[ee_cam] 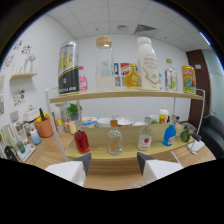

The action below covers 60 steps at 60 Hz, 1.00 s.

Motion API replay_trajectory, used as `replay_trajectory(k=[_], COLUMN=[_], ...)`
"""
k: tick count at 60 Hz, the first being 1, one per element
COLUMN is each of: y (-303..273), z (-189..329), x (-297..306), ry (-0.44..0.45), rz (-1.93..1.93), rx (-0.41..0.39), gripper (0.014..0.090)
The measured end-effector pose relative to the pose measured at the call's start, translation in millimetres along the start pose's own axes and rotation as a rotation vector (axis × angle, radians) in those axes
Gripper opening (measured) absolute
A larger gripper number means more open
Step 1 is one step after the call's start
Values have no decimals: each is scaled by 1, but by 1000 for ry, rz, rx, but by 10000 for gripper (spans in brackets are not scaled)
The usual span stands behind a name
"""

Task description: Make me a cup of Mount Fuji.

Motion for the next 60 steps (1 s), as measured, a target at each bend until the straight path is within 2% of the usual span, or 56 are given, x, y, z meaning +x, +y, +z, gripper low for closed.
replay_trajectory(k=[6,9,16,22,27,43,54,60], y=[-6,-7,-4,-1,-1,-5,-11,4], z=[35,54,82,96,100,90,50,26], x=[-2,1,1,0,5,3,-7,-9], ry=[17,27,38,40,62,52,19,5], rz=[0,-5,-11,-13,-1,3,-18,-14], rx=[2,-1,-14,-25,-26,0,50,46], gripper=[845,806,662,487,374,351,347,347])
